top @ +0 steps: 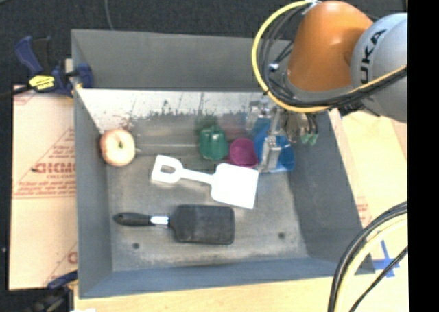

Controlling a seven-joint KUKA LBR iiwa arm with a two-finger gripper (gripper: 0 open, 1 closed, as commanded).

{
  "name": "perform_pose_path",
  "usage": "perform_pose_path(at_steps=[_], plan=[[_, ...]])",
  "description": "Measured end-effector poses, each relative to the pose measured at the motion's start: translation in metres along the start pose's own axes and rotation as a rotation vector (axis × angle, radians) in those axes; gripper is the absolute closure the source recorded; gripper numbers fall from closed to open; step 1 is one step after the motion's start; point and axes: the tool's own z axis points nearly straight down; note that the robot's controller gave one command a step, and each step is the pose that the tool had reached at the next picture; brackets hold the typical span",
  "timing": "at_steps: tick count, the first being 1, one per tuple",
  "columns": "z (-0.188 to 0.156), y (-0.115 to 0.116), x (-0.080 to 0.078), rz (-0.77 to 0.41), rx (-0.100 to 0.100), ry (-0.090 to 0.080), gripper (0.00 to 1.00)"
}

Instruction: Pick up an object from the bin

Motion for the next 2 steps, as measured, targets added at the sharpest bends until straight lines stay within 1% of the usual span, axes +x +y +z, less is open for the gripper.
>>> perform_pose_path(at_steps=[1,2], plan=[[0.000,0.000,0.000,0.000,0.000,0.000,0.00],[0.070,0.034,0.006,0.045,-0.002,0.002,0.00]])
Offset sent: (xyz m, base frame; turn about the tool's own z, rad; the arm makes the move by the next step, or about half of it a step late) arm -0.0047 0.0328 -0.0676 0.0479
